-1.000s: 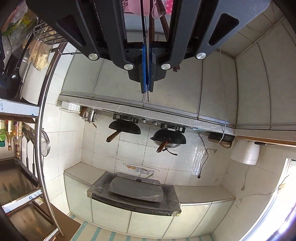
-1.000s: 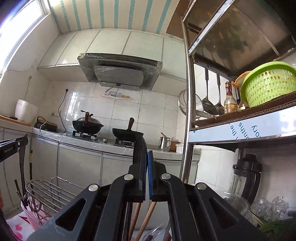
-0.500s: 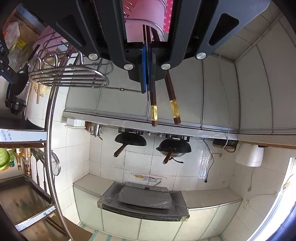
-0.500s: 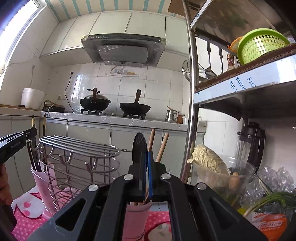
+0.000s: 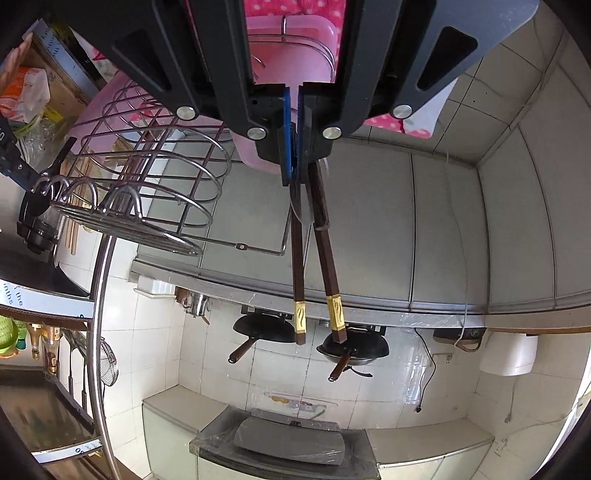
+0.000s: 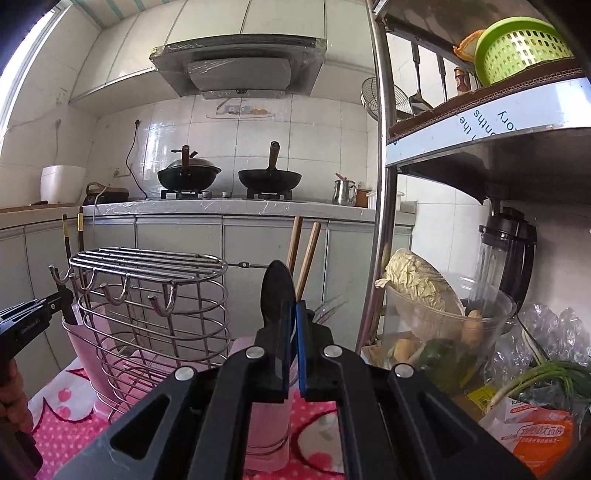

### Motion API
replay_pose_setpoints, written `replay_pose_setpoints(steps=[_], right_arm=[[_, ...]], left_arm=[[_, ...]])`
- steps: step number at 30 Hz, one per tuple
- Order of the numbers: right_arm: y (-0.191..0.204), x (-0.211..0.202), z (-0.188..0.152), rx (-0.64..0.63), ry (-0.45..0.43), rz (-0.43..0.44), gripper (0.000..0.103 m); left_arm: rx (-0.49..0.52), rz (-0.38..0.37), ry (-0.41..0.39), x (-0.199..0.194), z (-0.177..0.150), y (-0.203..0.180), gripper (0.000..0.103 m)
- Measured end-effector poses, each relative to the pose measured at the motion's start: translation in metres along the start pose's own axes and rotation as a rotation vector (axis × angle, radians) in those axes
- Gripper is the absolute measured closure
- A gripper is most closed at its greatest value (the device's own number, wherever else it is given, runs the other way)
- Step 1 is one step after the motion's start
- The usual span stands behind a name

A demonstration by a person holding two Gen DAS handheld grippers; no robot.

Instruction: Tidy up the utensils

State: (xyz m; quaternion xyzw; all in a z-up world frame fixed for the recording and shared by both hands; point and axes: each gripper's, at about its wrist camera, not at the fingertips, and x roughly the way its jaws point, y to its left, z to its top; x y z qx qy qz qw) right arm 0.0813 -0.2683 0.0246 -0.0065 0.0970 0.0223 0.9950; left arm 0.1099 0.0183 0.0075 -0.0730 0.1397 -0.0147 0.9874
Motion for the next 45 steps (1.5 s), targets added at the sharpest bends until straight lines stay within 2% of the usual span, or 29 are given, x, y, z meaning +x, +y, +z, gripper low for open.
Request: replay_pose_setpoints(steps=[3, 4, 6, 8, 10, 13, 15, 20, 25, 30, 33, 36, 41, 45], right_arm=[[-0.001, 0.004, 0.001, 0.015, 0.036, 0.019, 0.096], [-0.001, 0.005, 0.000, 0.014, 0.047, 0.023, 0.087], [0.000, 0.003, 0.002, 0.009, 0.044, 0.034, 0.077], [-0.001, -0.003, 0.008, 0.005, 0.027, 0.031, 0.076], [-0.001, -0.008, 0.014, 0.004, 0.025, 0.039, 0.071], [-0.001, -0.018, 0.022, 0.009, 0.019, 0.048, 0.068], [0.000, -0.026, 0.025, 0.008, 0.012, 0.051, 0.065], [0.004, -0.047, 0.029, 0.013, 0.035, 0.089, 0.063], [0.006, -0.061, 0.019, 0.073, 0.126, 0.161, 0.062], [0.014, -0.073, 0.003, 0.087, 0.200, 0.191, 0.062], [0.019, -0.078, -0.008, 0.089, 0.237, 0.193, 0.057], [0.022, -0.080, -0.019, 0.104, 0.280, 0.202, 0.044], [0.019, -0.072, -0.033, 0.156, 0.372, 0.209, 0.043], [0.016, -0.071, -0.039, 0.179, 0.402, 0.189, 0.043]], left_arm=[[0.007, -0.005, 0.013, -0.001, 0.000, 0.000, 0.101], [0.011, -0.007, 0.023, -0.001, 0.000, 0.000, 0.100], [0.021, -0.020, 0.049, -0.002, 0.001, 0.001, 0.099], [0.022, -0.040, 0.057, -0.008, 0.005, 0.003, 0.093], [0.023, -0.034, 0.049, -0.015, 0.009, 0.005, 0.072], [0.015, -0.043, 0.046, -0.025, 0.016, 0.006, 0.063], [0.009, -0.044, 0.054, -0.031, 0.018, 0.007, 0.060], [0.013, -0.045, 0.109, -0.046, 0.020, 0.005, 0.060], [-0.010, -0.046, 0.155, -0.066, 0.018, 0.003, 0.059], [-0.016, -0.058, 0.221, -0.081, 0.010, -0.003, 0.058], [-0.016, -0.068, 0.262, -0.087, 0.003, -0.009, 0.054], [0.000, -0.072, 0.289, -0.093, -0.004, -0.017, 0.054], [0.021, -0.076, 0.328, -0.098, -0.014, -0.026, 0.053], [0.034, -0.063, 0.350, -0.099, -0.021, -0.031, 0.053]])
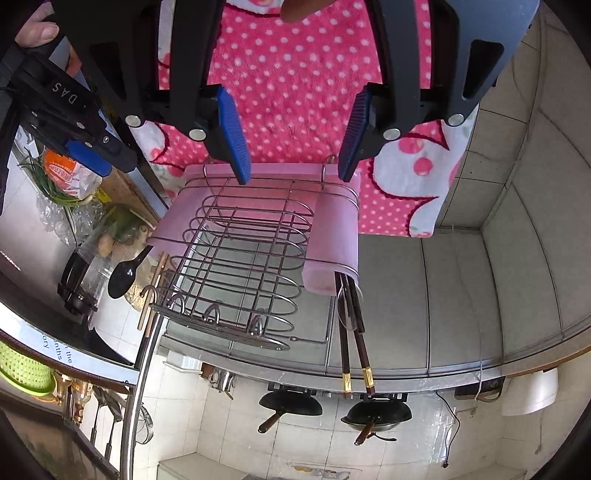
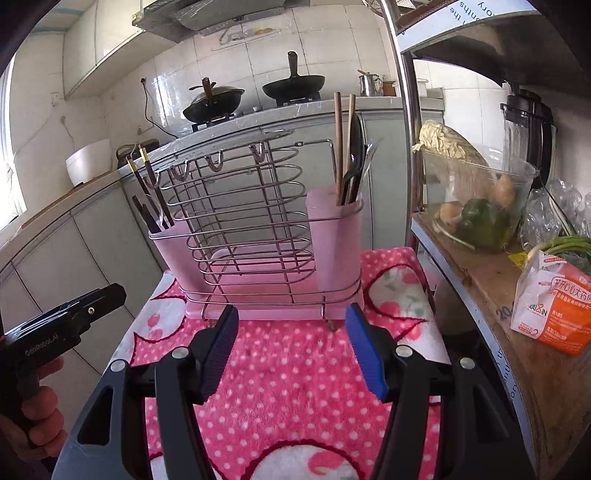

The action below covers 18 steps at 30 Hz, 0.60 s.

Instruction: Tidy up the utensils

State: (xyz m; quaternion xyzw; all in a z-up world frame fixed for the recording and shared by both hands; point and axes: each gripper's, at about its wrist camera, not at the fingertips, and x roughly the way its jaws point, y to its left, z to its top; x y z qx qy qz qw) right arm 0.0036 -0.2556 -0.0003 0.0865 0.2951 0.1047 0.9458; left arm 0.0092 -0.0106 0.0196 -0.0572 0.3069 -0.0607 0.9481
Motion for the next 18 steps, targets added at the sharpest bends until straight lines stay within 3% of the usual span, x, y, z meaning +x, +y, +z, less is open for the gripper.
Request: replay_pose_setpoints(steps=[18], right_arm=[[0.017, 0.001, -0.007, -0.062, 0.011, -0.046, 0.043]], left_arm=[[0.054, 0.040, 0.019, 0.004, -0.014, -0.011, 0.053]])
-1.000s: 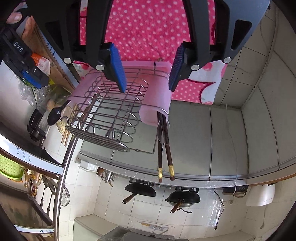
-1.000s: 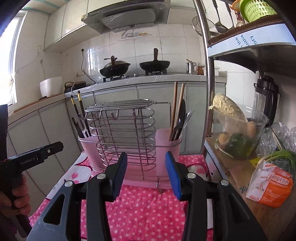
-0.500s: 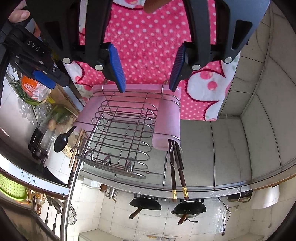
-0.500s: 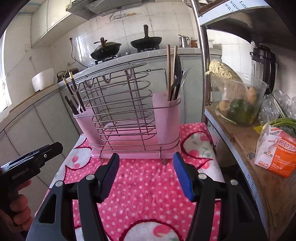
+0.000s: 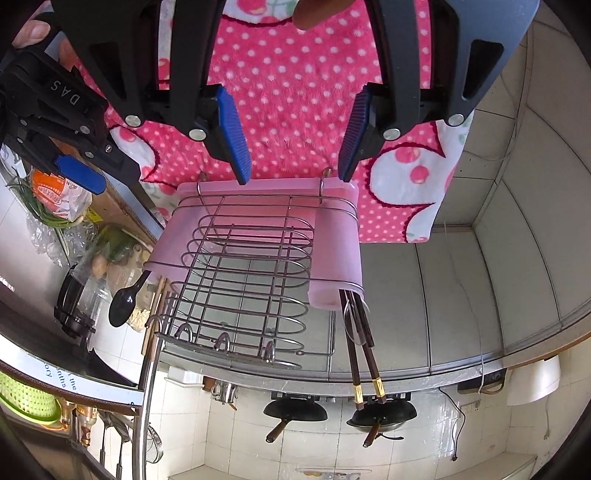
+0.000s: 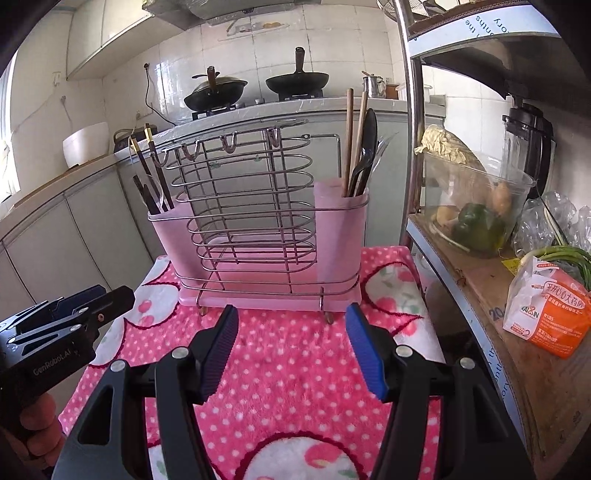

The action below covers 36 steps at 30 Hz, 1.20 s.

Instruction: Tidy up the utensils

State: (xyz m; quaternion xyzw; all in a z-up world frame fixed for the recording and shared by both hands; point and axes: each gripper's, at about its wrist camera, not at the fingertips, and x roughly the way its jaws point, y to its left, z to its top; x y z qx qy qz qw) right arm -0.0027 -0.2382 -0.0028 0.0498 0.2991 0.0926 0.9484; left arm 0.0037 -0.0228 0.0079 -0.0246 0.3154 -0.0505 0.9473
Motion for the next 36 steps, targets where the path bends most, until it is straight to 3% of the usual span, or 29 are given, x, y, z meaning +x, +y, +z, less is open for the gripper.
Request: replay_pose_setpoints(steps=[36], right_arm=[[0.0061, 0.0038, 0.0006, -0.027, 0.005, -0.016, 0.043]], left_arm=[[0.017, 0.018, -0.010, -0.0002, -0.0016, -0.0035, 0.053]])
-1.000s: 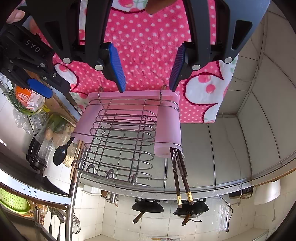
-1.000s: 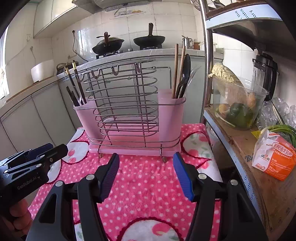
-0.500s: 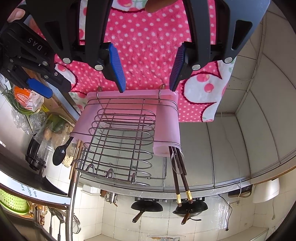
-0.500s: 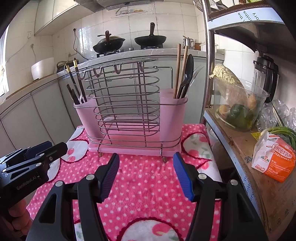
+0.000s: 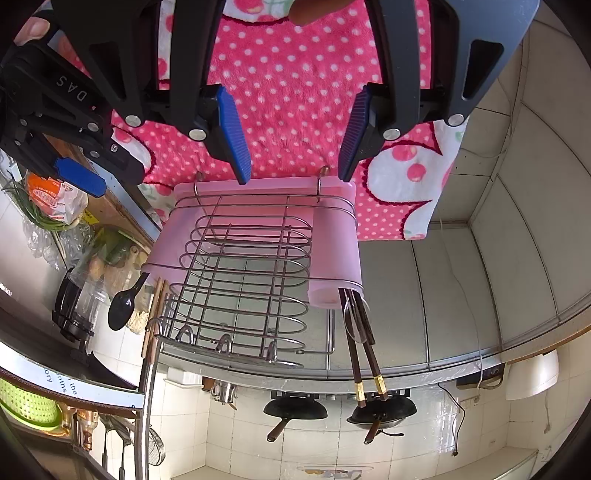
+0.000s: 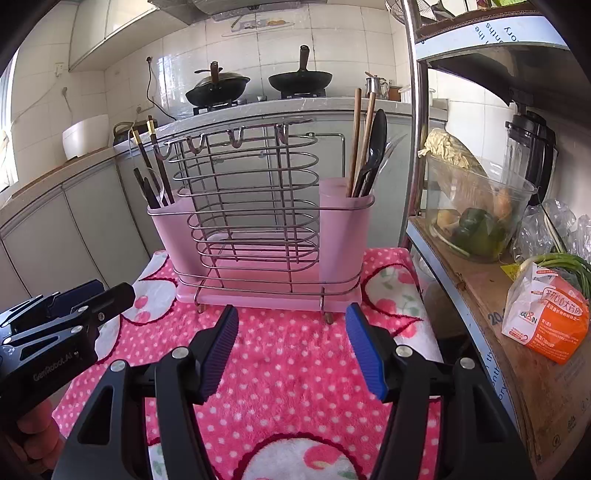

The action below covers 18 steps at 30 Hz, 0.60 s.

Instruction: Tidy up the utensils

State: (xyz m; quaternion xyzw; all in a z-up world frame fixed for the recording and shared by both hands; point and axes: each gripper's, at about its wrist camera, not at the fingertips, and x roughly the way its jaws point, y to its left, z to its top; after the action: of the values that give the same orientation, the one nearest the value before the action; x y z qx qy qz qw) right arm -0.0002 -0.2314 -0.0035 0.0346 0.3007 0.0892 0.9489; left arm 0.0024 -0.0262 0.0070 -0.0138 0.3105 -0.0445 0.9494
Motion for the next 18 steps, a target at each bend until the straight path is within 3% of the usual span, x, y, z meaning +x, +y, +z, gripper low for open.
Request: replay_pose_setpoints(steps=[18], right_arm=[[0.0013, 0.0011, -0.0032, 0.000, 0.003, 0.004, 0.043]], left_arm=[[0.000, -0.001, 0.001, -0.0016, -0.0001, -0.0012, 0.053]])
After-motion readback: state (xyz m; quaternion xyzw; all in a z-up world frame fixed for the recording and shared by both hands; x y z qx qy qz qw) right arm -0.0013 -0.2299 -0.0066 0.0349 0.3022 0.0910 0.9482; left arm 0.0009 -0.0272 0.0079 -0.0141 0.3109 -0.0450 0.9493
